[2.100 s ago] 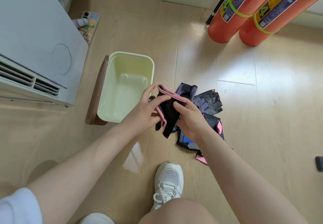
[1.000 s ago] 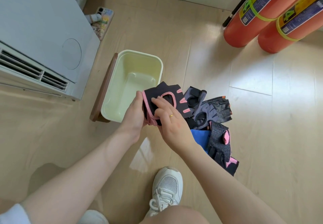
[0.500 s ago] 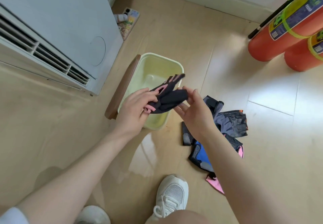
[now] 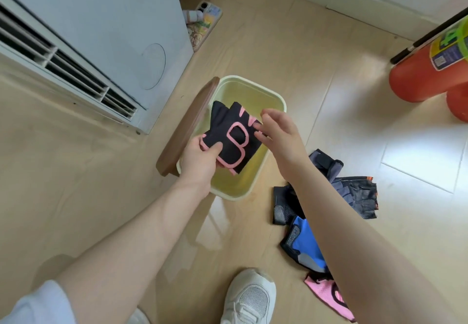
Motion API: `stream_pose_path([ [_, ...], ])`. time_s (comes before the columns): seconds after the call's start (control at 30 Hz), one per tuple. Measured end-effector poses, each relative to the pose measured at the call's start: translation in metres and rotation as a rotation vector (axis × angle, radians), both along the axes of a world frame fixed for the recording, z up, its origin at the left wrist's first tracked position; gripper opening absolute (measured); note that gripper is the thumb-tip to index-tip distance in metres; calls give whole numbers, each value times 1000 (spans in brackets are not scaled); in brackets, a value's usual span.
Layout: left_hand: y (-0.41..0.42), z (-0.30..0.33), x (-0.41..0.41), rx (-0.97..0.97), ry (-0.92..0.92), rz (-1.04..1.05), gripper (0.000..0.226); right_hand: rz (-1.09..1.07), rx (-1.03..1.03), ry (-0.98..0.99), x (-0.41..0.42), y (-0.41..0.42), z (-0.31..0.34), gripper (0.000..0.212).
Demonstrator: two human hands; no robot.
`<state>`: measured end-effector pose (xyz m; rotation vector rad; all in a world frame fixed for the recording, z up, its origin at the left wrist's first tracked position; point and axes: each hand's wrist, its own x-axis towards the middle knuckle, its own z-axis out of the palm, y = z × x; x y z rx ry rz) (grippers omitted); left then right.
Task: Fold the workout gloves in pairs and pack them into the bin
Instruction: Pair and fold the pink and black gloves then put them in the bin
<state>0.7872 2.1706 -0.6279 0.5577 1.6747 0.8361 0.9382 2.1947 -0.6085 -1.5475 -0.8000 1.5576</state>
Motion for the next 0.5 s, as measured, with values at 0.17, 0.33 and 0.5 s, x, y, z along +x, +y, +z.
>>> stream_pose_path([
  [0.17,22,-34,23,-236,-236,259,33,202,117,-432,-5,16,-22,22],
  [0.33,31,-65,32,-433,-111,178,35,248,260,-505,0,9,-29,29],
  [0.5,20,-43,42,-365,301,-122,49,-207,126,-200,27,-19,-30,38],
])
